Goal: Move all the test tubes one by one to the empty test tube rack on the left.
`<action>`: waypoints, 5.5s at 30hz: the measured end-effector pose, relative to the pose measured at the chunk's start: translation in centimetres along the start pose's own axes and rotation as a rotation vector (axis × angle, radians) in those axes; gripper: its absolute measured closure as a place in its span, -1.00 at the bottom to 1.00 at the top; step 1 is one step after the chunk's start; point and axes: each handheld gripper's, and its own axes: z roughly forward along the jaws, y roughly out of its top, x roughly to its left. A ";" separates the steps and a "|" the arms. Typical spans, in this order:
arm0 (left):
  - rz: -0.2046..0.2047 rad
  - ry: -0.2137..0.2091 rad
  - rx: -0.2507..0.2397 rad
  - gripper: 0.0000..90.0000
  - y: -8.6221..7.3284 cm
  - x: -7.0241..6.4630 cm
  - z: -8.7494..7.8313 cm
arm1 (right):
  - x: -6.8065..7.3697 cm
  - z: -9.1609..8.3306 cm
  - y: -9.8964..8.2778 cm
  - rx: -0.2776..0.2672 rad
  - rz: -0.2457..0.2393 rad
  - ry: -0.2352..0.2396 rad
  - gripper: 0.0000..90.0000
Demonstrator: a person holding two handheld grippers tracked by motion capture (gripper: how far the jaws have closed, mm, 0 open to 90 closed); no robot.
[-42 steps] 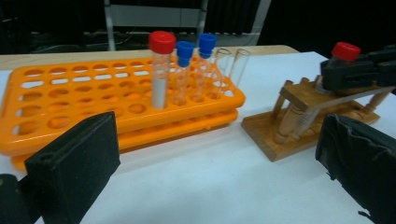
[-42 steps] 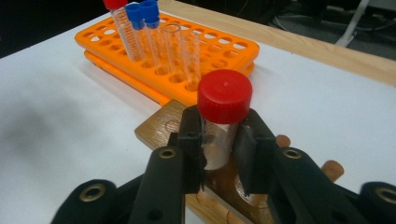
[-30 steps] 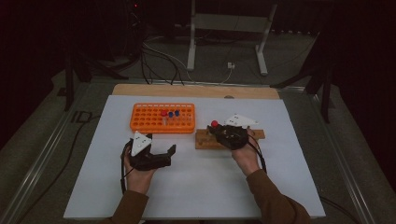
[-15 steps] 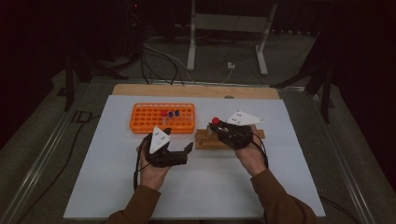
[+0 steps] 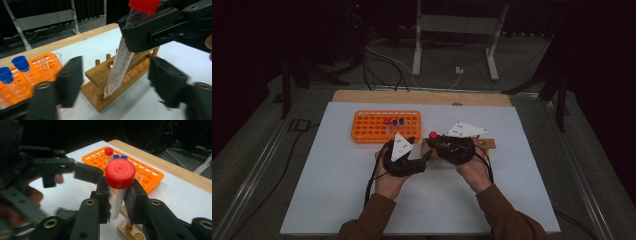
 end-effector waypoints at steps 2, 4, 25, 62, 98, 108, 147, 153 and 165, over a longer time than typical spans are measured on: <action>0.007 0.003 0.012 0.01 -0.1 0.0 0.3 | 0.1 0.1 0.0 0.003 0.005 0.014 0.66; 0.011 -0.001 0.016 0.21 -0.2 0.0 0.5 | 0.1 0.3 -0.1 0.007 0.015 0.032 0.66; 0.005 0.001 0.027 0.68 -0.8 1.1 -0.1 | -0.7 -0.6 -0.7 -0.029 0.067 0.069 -0.17; -0.048 0.049 -0.028 0.68 -0.2 3.2 -2.6 | -1.7 -4.9 -5.0 -0.106 0.092 -0.084 -1.00; -0.055 0.210 -0.046 0.68 -0.4 8.6 -3.3 | -4.7 -8.0 -8.5 -0.103 0.160 -0.188 -1.00; -0.092 0.265 -0.054 0.68 -0.9 10.1 -2.8 | -4.9 -8.4 -8.7 -0.110 0.171 -0.195 -1.00; -0.195 0.388 0.028 0.68 -3.2 12.9 1.6 | -5.1 -8.4 -8.9 -0.107 0.178 -0.195 -1.00; -0.175 0.377 0.070 0.68 -3.6 12.8 1.9 | -5.1 -8.2 -9.1 -0.101 0.178 -0.191 -1.00; -0.176 0.385 0.149 0.69 -4.8 12.9 2.9 | -5.1 -7.5 -9.6 -0.085 0.180 -0.179 -1.00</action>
